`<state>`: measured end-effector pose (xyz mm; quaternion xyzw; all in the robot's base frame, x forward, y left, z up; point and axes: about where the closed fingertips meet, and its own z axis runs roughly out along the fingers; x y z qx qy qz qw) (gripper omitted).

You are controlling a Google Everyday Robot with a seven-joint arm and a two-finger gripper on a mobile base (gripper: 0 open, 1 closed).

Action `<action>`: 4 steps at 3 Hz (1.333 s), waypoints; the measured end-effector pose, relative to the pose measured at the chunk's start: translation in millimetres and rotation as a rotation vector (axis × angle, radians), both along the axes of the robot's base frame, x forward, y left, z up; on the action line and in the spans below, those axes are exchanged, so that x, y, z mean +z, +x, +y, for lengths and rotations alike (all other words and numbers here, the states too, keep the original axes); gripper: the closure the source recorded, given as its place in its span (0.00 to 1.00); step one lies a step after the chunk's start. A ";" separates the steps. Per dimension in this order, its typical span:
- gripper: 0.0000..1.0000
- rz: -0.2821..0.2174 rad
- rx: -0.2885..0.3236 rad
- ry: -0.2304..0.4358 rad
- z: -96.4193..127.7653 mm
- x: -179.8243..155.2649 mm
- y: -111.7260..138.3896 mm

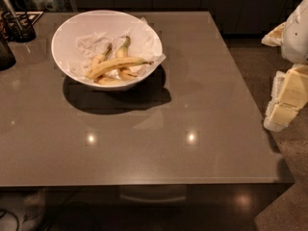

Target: Pick banana from white bowl

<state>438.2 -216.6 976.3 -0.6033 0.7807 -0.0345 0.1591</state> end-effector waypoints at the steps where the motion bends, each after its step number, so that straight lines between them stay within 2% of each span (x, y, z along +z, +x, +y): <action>1: 0.00 0.000 0.000 0.000 0.0 0.0 0.0; 3: 0.00 0.022 0.016 -0.020 32.6 6.0 27.7; 4: 0.00 0.052 0.041 -0.064 57.4 11.2 55.2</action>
Offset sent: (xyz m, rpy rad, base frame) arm 0.0211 0.0312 -0.0006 0.0041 0.0397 0.0176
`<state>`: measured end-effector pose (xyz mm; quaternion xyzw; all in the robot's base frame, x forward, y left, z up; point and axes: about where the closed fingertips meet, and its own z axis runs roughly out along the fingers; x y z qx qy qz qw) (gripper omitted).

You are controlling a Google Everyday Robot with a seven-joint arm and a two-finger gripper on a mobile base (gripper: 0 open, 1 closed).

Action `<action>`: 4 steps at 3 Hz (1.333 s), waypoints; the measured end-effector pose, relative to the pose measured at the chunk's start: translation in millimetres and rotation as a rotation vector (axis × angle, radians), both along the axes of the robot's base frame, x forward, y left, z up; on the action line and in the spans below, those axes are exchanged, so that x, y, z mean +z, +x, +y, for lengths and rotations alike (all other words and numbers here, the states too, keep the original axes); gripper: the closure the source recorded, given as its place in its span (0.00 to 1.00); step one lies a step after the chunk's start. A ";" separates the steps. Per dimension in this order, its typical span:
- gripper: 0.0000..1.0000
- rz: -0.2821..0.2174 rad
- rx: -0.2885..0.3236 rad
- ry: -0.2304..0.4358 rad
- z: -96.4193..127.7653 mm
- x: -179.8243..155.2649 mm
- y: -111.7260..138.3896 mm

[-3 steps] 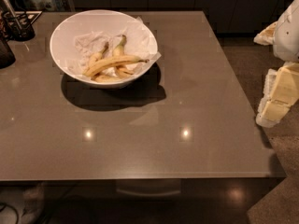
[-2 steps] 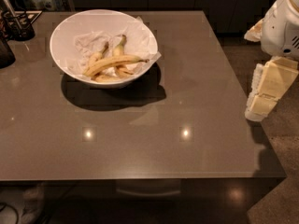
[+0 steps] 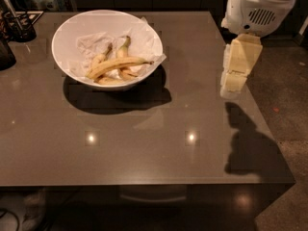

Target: Pick banana from white bowl

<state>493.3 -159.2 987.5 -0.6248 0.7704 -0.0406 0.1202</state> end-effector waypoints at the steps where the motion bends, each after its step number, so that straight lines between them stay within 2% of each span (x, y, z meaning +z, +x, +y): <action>1: 0.00 -0.010 0.057 0.022 31.7 0.6 31.5; 2: 0.00 -0.026 0.046 0.037 44.5 -3.1 45.7; 3: 0.00 -0.042 0.075 -0.011 74.5 0.4 71.8; 4: 0.00 -0.066 0.158 -0.077 125.8 0.2 105.3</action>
Offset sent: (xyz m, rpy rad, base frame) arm 0.0212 0.0232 -0.0021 0.0053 0.0218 0.0477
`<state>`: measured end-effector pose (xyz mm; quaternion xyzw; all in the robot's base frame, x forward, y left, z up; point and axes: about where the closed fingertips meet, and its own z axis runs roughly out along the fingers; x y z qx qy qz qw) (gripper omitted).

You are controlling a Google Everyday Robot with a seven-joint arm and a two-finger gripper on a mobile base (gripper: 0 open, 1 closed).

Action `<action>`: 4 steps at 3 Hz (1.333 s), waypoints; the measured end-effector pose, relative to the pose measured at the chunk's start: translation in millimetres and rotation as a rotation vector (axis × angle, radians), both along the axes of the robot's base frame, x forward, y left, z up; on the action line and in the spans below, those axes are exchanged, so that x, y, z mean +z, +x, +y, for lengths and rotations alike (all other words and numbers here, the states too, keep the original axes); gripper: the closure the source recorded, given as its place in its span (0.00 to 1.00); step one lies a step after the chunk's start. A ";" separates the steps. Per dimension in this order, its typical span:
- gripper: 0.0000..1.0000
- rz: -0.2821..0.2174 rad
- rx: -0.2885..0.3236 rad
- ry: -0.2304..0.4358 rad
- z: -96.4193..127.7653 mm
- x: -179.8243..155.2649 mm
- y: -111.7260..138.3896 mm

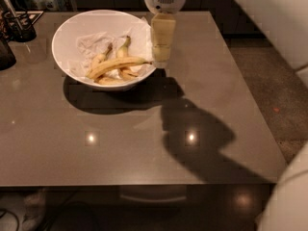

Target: Pick banana from white bowl

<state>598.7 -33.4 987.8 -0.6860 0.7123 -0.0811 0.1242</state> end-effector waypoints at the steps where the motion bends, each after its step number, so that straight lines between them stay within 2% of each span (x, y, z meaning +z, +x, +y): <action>1: 0.00 -0.032 0.026 0.019 19.2 3.3 7.2; 2: 0.00 -0.064 0.063 0.041 37.6 -0.1 22.1; 3: 0.03 -0.086 0.119 0.015 61.1 -2.3 40.1; 4: 0.17 -0.078 0.159 -0.008 78.3 -11.7 53.6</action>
Offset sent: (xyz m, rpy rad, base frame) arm 0.0291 0.0530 -0.0080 0.0378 -0.0565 0.1004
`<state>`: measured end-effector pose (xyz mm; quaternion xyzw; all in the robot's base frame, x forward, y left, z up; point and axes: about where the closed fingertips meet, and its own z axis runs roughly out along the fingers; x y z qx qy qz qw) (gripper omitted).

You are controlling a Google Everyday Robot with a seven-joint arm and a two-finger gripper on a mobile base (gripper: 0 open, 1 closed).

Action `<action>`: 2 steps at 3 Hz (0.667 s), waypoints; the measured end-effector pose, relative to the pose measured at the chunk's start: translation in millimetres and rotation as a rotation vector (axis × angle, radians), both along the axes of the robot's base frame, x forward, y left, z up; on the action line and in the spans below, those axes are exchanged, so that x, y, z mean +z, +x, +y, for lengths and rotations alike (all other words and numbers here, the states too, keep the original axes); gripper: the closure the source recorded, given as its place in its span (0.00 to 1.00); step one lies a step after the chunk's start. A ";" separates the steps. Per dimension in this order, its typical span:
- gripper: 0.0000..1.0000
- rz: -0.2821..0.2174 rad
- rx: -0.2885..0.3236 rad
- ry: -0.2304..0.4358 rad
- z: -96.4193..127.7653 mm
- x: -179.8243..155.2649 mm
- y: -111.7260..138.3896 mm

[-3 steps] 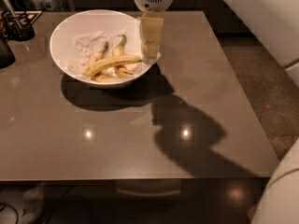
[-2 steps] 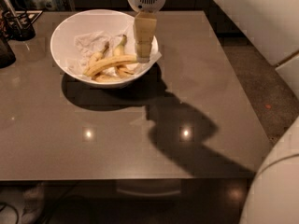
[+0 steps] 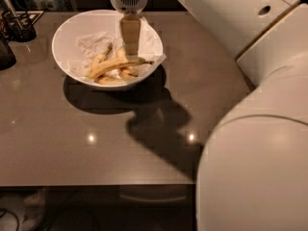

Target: Pick banana from white bowl

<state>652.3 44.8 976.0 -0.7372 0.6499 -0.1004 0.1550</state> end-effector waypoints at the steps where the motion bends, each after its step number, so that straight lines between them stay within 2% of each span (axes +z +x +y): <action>1: 0.37 0.021 0.030 -0.022 13.7 -13.1 11.0; 2: 0.39 0.046 0.053 -0.037 23.2 -27.4 19.5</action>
Offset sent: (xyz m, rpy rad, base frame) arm 0.0187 0.0237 -0.0431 -0.0891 0.1230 0.0725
